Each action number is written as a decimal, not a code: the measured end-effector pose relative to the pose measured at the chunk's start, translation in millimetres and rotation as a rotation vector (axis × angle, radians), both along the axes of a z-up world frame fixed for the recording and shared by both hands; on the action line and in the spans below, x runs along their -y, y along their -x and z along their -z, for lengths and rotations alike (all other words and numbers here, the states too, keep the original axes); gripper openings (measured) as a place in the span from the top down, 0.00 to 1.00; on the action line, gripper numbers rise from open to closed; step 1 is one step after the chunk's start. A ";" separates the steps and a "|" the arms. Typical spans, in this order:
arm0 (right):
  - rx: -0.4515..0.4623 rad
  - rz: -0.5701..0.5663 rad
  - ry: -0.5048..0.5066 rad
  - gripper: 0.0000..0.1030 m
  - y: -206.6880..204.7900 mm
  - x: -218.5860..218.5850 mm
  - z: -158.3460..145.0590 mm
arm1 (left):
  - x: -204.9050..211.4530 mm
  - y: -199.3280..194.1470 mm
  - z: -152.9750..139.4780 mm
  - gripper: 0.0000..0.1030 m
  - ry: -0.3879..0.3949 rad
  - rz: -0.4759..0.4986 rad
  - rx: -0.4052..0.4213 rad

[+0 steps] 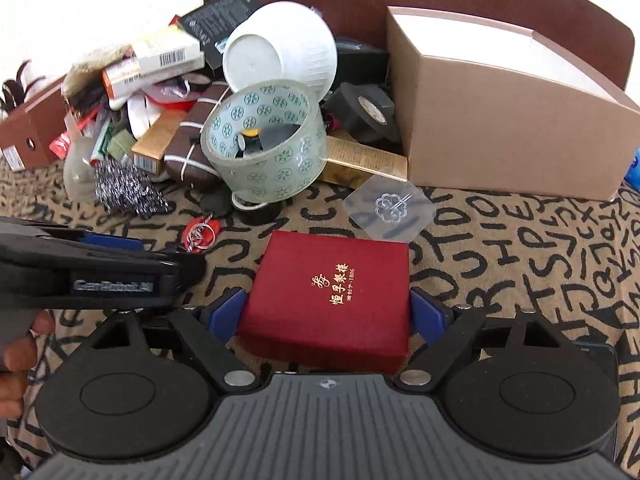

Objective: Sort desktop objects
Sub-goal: 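Grasp the black key fob with the left tool while the right tool grasps the red gift box, then lift both held items and carry them over the open tan box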

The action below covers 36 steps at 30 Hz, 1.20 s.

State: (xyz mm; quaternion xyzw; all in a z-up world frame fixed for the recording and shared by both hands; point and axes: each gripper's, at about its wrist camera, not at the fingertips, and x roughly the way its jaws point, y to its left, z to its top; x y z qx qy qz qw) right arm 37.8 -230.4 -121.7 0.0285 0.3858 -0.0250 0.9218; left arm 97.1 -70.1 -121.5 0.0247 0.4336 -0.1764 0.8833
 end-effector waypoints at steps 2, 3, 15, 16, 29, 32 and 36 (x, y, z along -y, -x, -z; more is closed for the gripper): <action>-0.007 -0.007 0.012 0.14 -0.4 -0.4 3.6 | 1.3 3.5 1.2 0.29 -0.022 0.017 0.025; -0.011 -0.008 0.012 0.14 -0.5 0.1 5.9 | 1.2 6.1 0.9 0.41 -0.032 0.023 0.031; 0.004 0.048 -0.005 0.13 -15.6 5.3 15.4 | 2.1 9.2 2.4 0.59 -0.065 0.045 0.071; 0.010 0.045 -0.003 0.13 -16.2 5.4 16.1 | 1.6 9.6 1.5 0.59 -0.061 0.053 0.068; 0.096 -0.006 -0.210 0.18 3.2 26.4 -48.3 | -11.9 25.9 -80.3 0.60 0.125 0.095 0.117; 0.153 -0.015 -0.221 0.18 2.2 34.6 -76.3 | -8.7 22.6 -110.9 0.60 0.169 0.104 0.155; 0.227 -0.038 -0.209 0.18 -2.4 46.0 -118.7 | 2.3 20.7 -156.7 0.60 0.221 0.139 0.228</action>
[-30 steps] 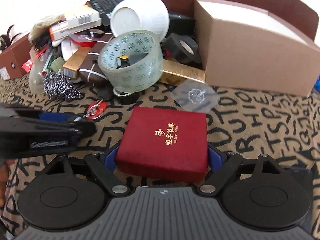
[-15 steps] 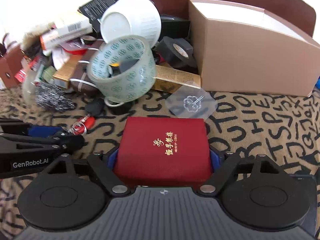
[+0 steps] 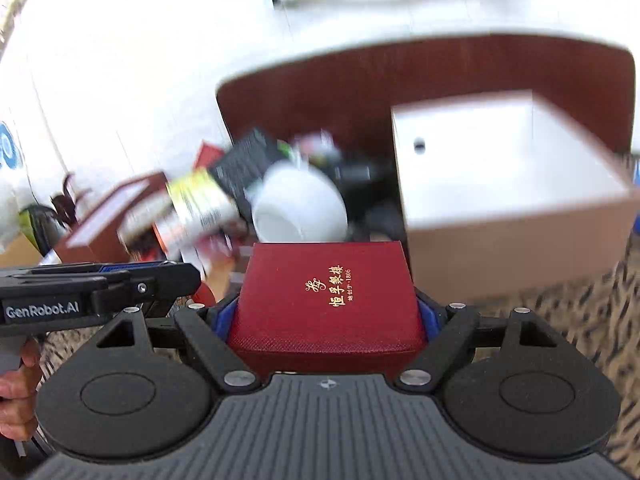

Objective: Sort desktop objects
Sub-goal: 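Lift both held items and carry them over the open tan box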

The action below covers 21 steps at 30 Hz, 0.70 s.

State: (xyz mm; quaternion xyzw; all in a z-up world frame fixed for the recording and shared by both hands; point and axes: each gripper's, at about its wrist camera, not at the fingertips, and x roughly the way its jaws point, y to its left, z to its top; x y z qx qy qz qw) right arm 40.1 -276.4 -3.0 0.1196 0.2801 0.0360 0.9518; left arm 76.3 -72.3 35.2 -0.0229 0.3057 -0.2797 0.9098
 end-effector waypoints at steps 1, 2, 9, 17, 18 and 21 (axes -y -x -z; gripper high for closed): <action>0.018 0.000 0.009 0.18 -1.6 2.8 -11.2 | 4.7 -1.6 -11.6 0.60 0.012 0.016 0.017; 0.036 0.000 0.018 0.18 -3.1 5.8 -21.3 | 9.4 -3.6 -22.2 0.60 0.018 0.026 0.035; 0.132 0.046 0.104 0.18 -25.7 34.5 -90.3 | 52.7 -35.3 -83.7 0.60 0.041 0.058 0.110; 0.090 0.155 0.233 0.18 -93.7 86.8 -105.6 | 120.9 -97.0 -107.8 0.59 0.040 0.063 0.136; 0.078 0.172 0.240 0.18 -102.7 93.4 -102.4 | 130.3 -109.0 -103.8 0.59 0.043 0.069 0.121; 0.030 0.207 0.239 0.18 -133.8 115.9 -89.1 | 156.7 -143.7 -81.7 0.59 0.028 0.073 0.066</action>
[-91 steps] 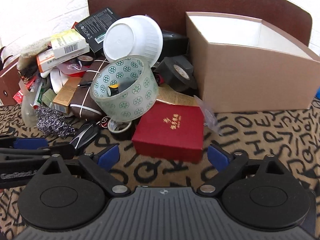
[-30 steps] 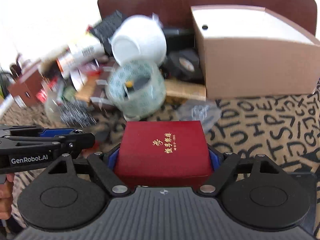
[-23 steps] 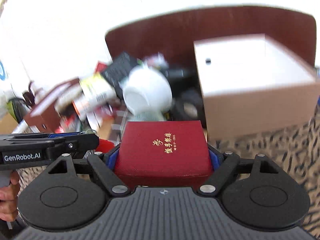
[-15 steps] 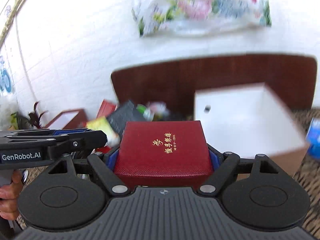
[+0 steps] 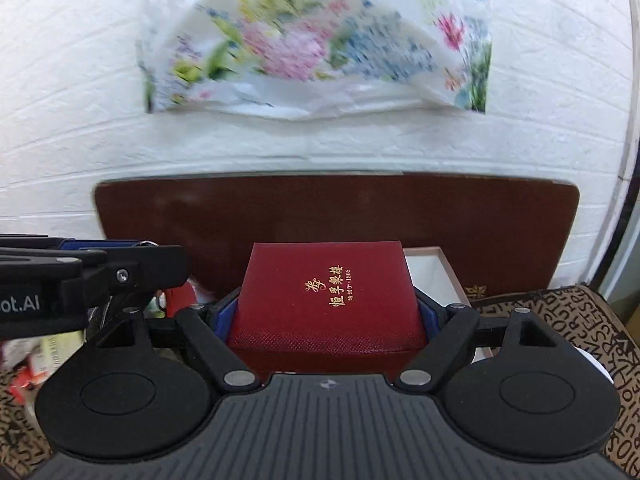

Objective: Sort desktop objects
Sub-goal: 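Lift both held items and carry them over the open tan box, then open both tools to drop the key fob and red box into the tan box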

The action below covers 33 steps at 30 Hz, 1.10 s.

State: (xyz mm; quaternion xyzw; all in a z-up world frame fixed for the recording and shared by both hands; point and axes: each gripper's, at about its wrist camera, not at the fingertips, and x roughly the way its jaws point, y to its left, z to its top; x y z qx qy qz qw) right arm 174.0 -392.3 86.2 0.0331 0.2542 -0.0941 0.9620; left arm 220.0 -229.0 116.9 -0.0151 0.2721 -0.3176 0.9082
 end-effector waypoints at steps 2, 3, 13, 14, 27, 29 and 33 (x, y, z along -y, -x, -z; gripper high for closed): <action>-0.030 0.013 -0.018 0.18 -18.1 13.0 9.7 | 18.8 -22.3 13.7 0.59 -0.018 -0.005 -0.019; -0.051 0.019 -0.028 0.18 -27.8 19.5 14.7 | 27.2 -33.2 20.6 0.59 -0.023 -0.003 -0.028; -0.249 -0.015 0.008 0.18 -118.8 52.6 96.1 | 71.8 -125.1 104.6 0.59 -0.089 -0.039 -0.148; -0.268 -0.022 -0.001 0.18 -125.9 54.9 104.1 | 73.3 -130.9 111.1 0.59 -0.101 -0.043 -0.147; -0.391 -0.022 0.034 0.18 -172.1 53.7 168.0 | 79.4 -161.5 147.7 0.53 -0.143 -0.045 -0.172; -0.377 -0.006 0.032 0.16 -169.6 54.2 169.5 | 78.0 -159.9 145.5 0.35 -0.133 -0.051 -0.171; -0.342 -0.004 0.035 0.07 -159.8 55.2 160.7 | 71.8 -155.1 136.6 0.15 -0.073 -0.053 -0.177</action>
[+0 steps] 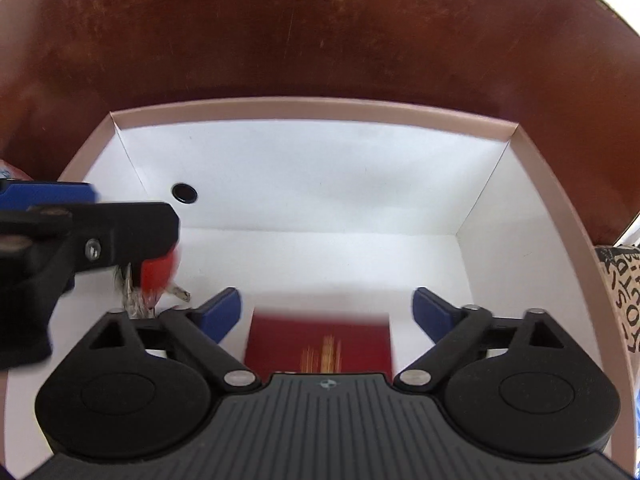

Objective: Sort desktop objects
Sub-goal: 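Open both tools to drop the key fob and red box into the tan box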

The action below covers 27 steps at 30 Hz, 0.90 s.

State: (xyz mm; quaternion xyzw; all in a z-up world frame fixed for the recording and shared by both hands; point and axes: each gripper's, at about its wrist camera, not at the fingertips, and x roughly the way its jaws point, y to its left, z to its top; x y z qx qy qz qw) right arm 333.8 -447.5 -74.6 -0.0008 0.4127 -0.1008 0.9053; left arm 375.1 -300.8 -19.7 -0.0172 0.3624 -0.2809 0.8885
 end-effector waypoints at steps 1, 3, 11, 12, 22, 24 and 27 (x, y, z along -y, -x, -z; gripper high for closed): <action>0.009 -0.003 0.007 0.05 3.6 -0.8 -3.5 | -1.7 2.1 -2.6 0.11 0.012 0.001 -0.001; 0.019 -0.002 0.016 0.03 10.8 -2.3 -11.5 | -4.7 5.9 -8.2 0.06 0.028 0.008 -0.012; 0.050 -0.002 -0.013 0.00 53.1 -13.9 -45.3 | -15.6 46.8 -29.0 0.00 -0.011 0.018 -0.021; 0.053 -0.005 -0.012 0.00 60.4 -17.5 -47.8 | -18.7 52.4 -30.8 0.00 -0.014 0.012 -0.034; 0.139 -0.043 0.043 0.00 141.3 -69.7 -66.7 | -78.2 144.1 -32.8 0.00 0.059 -0.065 -0.023; 0.173 -0.068 0.049 0.00 161.9 -86.1 -70.2 | -93.8 163.5 -32.2 0.00 0.064 -0.074 0.001; 0.217 -0.102 0.070 0.00 190.0 -114.2 -69.9 | -121.3 193.1 -29.5 0.00 0.066 -0.089 0.034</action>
